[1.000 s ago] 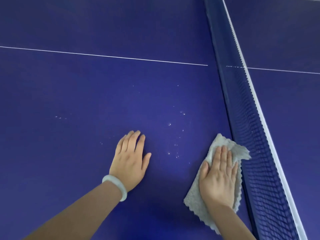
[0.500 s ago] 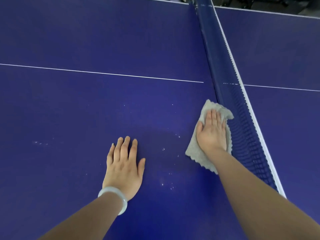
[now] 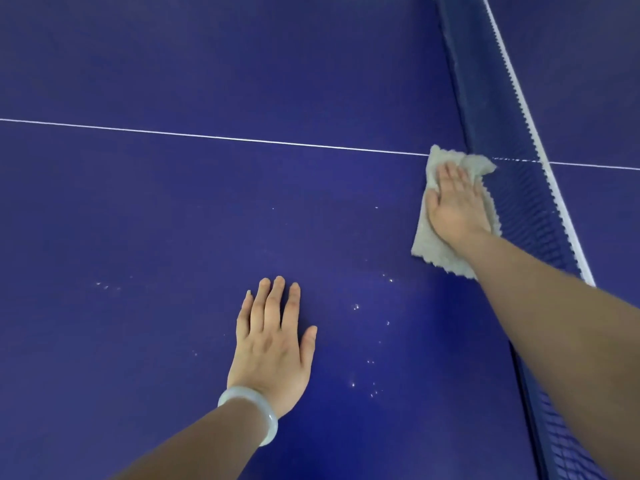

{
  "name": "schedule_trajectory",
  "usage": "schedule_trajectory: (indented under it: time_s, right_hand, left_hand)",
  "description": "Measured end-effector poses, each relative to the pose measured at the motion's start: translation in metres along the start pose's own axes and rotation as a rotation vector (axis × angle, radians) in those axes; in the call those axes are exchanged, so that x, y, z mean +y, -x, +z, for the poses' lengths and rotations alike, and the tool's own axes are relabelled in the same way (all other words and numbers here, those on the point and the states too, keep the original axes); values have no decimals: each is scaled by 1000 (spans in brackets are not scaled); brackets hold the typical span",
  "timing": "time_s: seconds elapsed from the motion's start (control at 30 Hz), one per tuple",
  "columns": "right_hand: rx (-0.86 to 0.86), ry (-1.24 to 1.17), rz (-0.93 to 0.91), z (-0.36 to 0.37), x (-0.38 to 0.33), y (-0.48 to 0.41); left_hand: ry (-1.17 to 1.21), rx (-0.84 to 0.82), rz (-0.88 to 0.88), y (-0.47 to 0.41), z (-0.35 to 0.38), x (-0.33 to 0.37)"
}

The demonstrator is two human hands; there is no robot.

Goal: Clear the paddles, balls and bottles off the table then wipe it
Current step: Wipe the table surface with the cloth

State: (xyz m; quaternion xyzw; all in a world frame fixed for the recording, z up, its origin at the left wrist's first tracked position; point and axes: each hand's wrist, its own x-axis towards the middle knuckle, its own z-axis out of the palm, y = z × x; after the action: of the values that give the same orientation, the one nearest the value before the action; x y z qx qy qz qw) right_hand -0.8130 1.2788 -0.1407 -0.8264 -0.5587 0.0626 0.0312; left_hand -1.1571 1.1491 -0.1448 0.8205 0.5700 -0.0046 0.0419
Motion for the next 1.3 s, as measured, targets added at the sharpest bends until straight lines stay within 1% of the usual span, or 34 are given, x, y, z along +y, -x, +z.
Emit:
schedule_trajectory:
  time_s: [0.07, 0.13, 0.2, 0.27, 0.3, 0.33, 0.37, 0.4, 0.43, 0.5, 0.53, 0.57, 0.6, 0.63, 0.67, 0.73, 0.77, 0.8, 0.83, 0.87, 0.9, 0.97, 1.03, 1.1, 1.13, 1.17, 1.23, 1.3]
  right_hand:
    - [-16, 29, -52, 1, -13, -26]
    - [-48, 39, -175, 0, -34, -39]
    - [-79, 71, -404, -1, -58, -30]
    - [-109, 89, -671, 2, -69, 3]
    - [-136, 77, -774, 4, -67, 24]
    - [-162, 64, -840, 5, -59, 43]
    - [-177, 67, -857, 6, -46, 58]
    - [-164, 79, -818, 6, -30, 67]
    - [-124, 87, -725, 5, -13, 69]
    - [-43, 79, -427, 4, 15, 62]
    - [-35, 65, -278, 4, 21, 56]
    - [-35, 43, -170, 4, 17, 51]
    - [-28, 29, -125, 4, 5, 51]
    - [-13, 39, -150, 4, -12, 55]
    - [0, 61, -242, 6, -29, 65]
    - [-48, 133, -550, 11, -54, 99]
    - [-90, 149, -675, 14, -56, 122]
    - [-118, 143, -757, 16, -51, 143]
    - [-149, 127, -778, 15, -42, 159]
    - [-151, 119, -761, 15, -27, 165]
    - [-127, 118, -703, 13, -12, 163]
    - [-73, 106, -448, 10, 14, 149]
    - [-47, 22, -177, 9, 24, 138]
    - [-4, -14, -13, 12, 7, 153]
    - [23, -10, 7, 16, -8, 170]
    - [33, -17, -21, 20, -25, 190]
    - [-25, -43, -184, 26, -51, 231]
    - [-68, -1, -362, 32, -53, 258]
  left_hand:
    - [-4, 6, 2, 0, 1, 0]
    - [-4, -3, 8, 0, 1, 0]
    - [-6, -13, 3, 0, 2, 0]
    - [-5, -23, -5, 0, 2, 0]
    - [-4, -27, -9, 0, 1, 1]
    - [-4, -28, -12, 0, 1, 0]
    - [-2, -26, -11, 1, 1, 1]
    - [-3, -18, -9, 1, 1, 1]
    - [-4, -12, -6, 1, 1, 1]
    - [-4, -5, -6, 1, 1, 1]
    - [-5, -2, -9, 1, 1, 1]
    - [-8, 1, -10, 0, 1, 1]
    - [-9, 0, -10, 0, 1, 1]
    - [-8, -4, -9, 0, 1, 2]
    - [-5, -7, -10, 0, 1, 2]
    - [-1, -9, -12, 0, 1, 1]
    - [0, -11, -13, 1, 2, 1]
    - [-4, -7, -16, 1, 2, 1]
    - [-10, 0, -19, 1, 3, 1]
    - [-11, 3, -19, 1, 3, 1]
    - [-10, 3, -18, 1, 3, 1]
    - [-1, 2, -19, 0, 2, 2]
    - [8, 0, -24, 0, 3, 2]
    - [7, 0, -22, 1, 3, 2]
    - [7, 5, -21, 1, 3, 2]
    - [14, 10, -20, 1, 3, 1]
    - [37, 21, -17, 1, 3, 1]
    - [40, 28, -12, 2, 3, 2]
